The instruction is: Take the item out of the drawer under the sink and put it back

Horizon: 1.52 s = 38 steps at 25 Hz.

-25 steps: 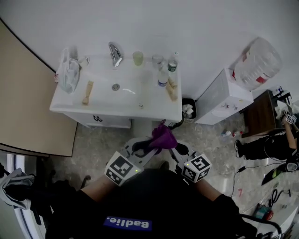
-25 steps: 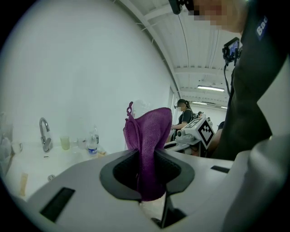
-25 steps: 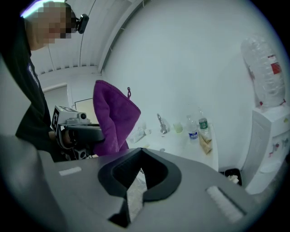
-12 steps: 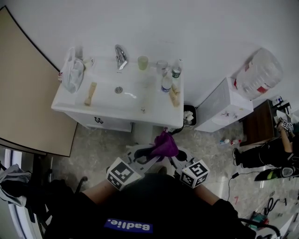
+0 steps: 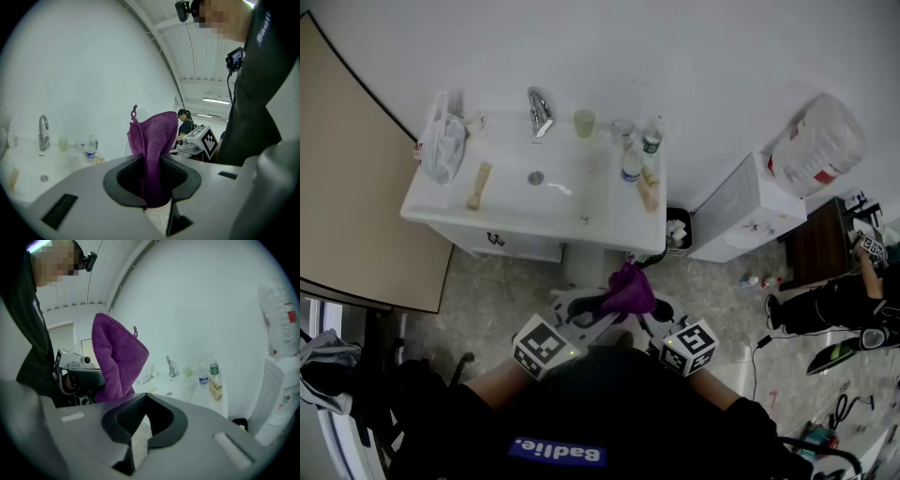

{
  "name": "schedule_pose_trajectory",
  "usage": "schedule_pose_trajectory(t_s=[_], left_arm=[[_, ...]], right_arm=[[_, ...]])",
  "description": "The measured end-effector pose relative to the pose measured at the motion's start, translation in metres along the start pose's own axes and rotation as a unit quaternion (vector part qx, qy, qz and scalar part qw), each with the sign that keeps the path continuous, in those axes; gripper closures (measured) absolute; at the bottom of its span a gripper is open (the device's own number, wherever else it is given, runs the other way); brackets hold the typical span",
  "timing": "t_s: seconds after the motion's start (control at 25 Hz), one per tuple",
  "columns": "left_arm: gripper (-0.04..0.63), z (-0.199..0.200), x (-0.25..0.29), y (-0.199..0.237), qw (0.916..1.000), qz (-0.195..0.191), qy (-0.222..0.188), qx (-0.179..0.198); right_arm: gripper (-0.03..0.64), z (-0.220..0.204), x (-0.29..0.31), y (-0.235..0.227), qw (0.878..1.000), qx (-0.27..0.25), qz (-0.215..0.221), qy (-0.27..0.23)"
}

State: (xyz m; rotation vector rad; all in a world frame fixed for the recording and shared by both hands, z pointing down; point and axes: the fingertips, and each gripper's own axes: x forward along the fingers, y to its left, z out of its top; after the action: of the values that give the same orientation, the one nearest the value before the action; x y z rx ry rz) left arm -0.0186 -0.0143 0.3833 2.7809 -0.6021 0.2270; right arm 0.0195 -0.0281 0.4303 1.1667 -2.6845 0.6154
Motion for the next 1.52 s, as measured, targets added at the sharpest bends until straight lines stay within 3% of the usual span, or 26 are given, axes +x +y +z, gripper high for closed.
schedule_pose_trajectory(t_s=[0.64, 1.04, 1.52], left_arm=[[0.505, -0.014, 0.006, 0.007, 0.9997, 0.009, 0.022, -0.003], [0.505, -0.061, 0.028, 0.025, 0.9959, 0.022, 0.087, 0.011], [0.505, -0.138, 0.068, 0.075, 0.9809, 0.048, 0.187, 0.025]], right_arm=[[0.615, -0.003, -0.005, -0.001, 1.000, 0.005, -0.006, -0.004], [0.615, -0.015, -0.017, -0.014, 0.999, 0.022, -0.025, 0.001], [0.615, -0.028, -0.046, -0.048, 0.996, 0.046, -0.071, 0.010]])
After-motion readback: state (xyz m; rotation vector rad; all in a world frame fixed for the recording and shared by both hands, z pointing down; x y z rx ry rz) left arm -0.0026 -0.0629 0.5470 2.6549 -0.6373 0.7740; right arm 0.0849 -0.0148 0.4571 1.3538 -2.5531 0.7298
